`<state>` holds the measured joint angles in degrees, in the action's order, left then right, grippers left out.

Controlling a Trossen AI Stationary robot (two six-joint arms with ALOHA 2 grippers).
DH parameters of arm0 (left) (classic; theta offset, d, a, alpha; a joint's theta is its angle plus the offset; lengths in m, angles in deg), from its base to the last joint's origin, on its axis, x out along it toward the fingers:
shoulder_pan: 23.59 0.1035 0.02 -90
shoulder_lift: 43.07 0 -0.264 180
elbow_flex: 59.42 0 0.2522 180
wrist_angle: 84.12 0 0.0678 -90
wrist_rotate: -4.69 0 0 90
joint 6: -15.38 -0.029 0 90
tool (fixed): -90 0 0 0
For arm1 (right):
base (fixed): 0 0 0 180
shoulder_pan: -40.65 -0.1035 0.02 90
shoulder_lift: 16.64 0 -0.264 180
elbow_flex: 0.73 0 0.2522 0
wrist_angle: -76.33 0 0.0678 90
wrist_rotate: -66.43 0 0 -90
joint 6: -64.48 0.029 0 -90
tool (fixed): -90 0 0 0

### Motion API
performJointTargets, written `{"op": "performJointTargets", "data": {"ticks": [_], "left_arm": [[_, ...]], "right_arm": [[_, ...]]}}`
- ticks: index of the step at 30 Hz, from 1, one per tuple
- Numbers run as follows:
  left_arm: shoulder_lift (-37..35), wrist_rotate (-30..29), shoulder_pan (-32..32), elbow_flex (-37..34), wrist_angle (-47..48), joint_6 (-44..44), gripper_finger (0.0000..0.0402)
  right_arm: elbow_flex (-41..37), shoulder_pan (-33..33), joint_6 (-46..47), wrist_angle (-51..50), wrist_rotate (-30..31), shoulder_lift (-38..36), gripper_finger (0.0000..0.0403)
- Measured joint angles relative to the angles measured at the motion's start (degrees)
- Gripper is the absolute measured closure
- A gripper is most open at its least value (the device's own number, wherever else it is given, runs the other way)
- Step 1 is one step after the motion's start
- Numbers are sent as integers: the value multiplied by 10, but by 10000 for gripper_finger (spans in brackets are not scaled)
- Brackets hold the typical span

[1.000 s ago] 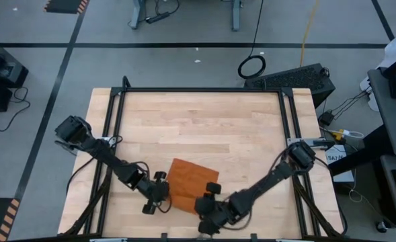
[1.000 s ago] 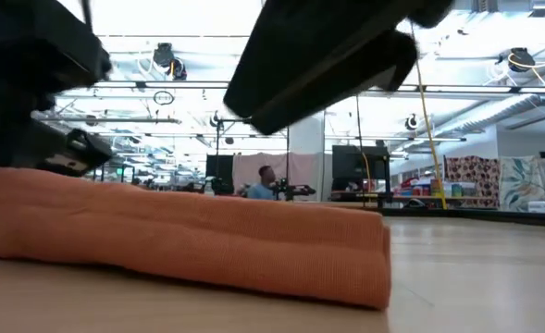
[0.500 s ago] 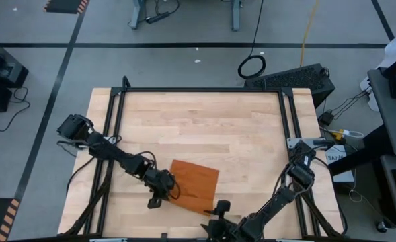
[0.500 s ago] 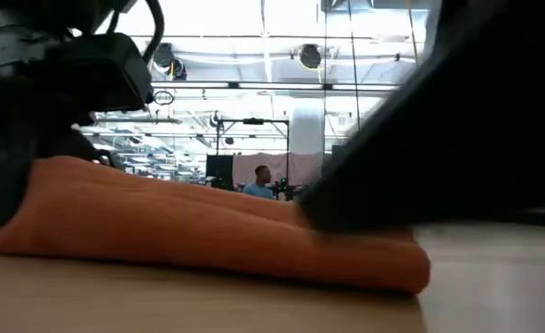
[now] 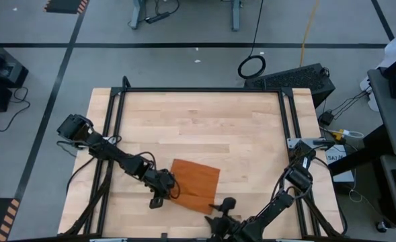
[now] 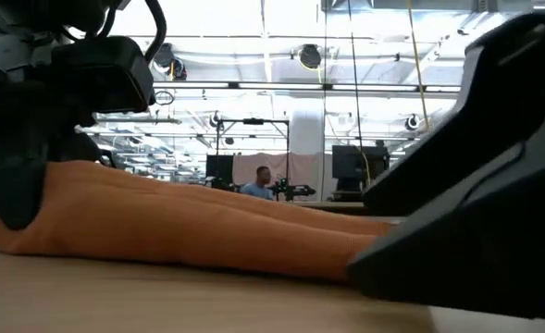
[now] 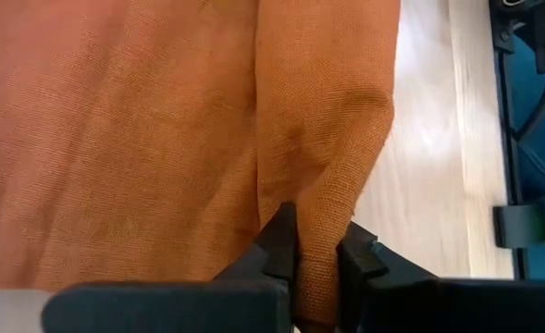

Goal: Roll towel into tight, uniform cylinder
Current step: Roll the brown towel

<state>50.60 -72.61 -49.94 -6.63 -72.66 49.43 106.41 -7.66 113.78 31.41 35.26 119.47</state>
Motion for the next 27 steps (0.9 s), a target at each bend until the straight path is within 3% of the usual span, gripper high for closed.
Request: {"op": "performJointTargets", "data": {"ticks": [4, 8, 16, 19, 27], "left_arm": [[0, -9, 0, 0, 1, 0, 370], [0, -22, -5, 0, 1, 0, 370], [0, -116, -39, 0, 12, 0, 365], [0, -150, -61, 0, 15, -4, 335], [0, -222, -108, 0, 14, 0, 200]], "right_arm": [[0, 9, 18, -11, -15, 0, 157], [2, 30, 44, -12, -69, -4, 191], [2, 44, 110, -9, -110, -4, 340], [2, 43, 151, -14, -115, -4, 390], [-1, 42, 190, -28, -161, -32, 389]]}}
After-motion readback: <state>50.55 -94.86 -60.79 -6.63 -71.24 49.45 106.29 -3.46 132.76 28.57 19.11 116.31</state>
